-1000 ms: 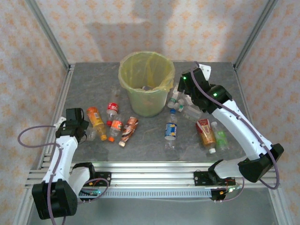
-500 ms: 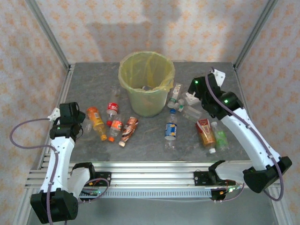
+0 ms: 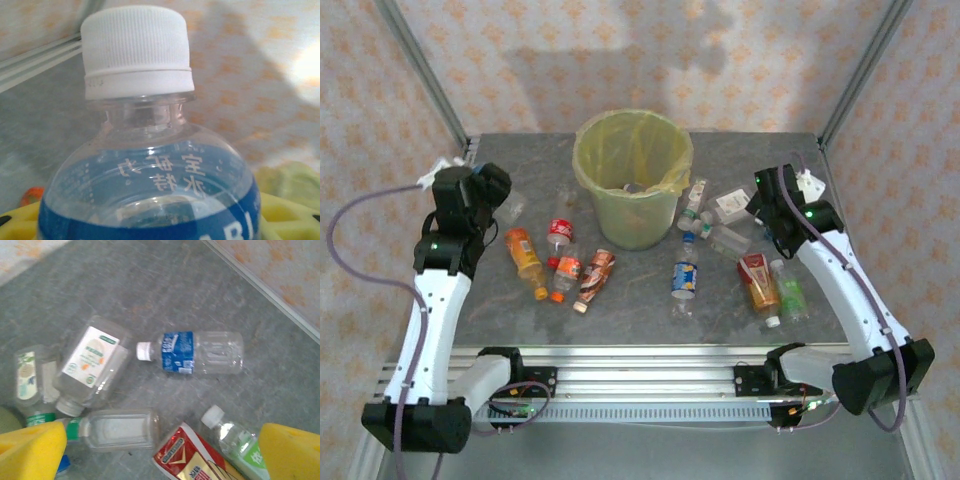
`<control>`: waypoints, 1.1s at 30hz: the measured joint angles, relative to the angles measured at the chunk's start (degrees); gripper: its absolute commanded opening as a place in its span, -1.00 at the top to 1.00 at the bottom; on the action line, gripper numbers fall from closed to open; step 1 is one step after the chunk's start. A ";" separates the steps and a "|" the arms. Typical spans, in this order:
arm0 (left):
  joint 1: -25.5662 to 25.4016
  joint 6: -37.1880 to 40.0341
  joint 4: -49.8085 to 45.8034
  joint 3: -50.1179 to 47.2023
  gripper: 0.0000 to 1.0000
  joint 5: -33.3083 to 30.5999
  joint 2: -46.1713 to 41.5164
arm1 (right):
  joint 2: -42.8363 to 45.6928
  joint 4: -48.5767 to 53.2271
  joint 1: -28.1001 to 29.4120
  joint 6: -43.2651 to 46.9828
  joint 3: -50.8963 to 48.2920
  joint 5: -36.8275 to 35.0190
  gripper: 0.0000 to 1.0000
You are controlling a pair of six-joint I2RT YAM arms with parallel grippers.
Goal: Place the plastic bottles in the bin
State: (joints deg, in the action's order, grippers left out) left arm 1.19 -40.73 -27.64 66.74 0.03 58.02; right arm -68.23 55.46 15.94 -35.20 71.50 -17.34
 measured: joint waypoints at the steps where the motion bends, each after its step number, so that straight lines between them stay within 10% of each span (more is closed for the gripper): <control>1: -1.44 1.46 0.35 2.80 -0.08 0.55 1.84 | 0.33 0.28 -0.76 -0.42 -0.87 0.50 -0.98; 22: -25.22 30.29 -18.78 75.91 -0.08 8.31 55.80 | 11.52 5.99 -11.30 -2.95 -14.32 7.19 -0.98; 33: -27.93 37.77 -29.16 82.31 -0.09 4.83 68.19 | 13.05 6.69 -11.50 -3.37 -15.06 8.24 -0.98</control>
State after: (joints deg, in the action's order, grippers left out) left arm -26.74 -2.96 -56.80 149.05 4.86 126.21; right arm -55.18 62.15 4.45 -38.57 56.45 -9.10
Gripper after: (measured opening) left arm 0.618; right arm 0.990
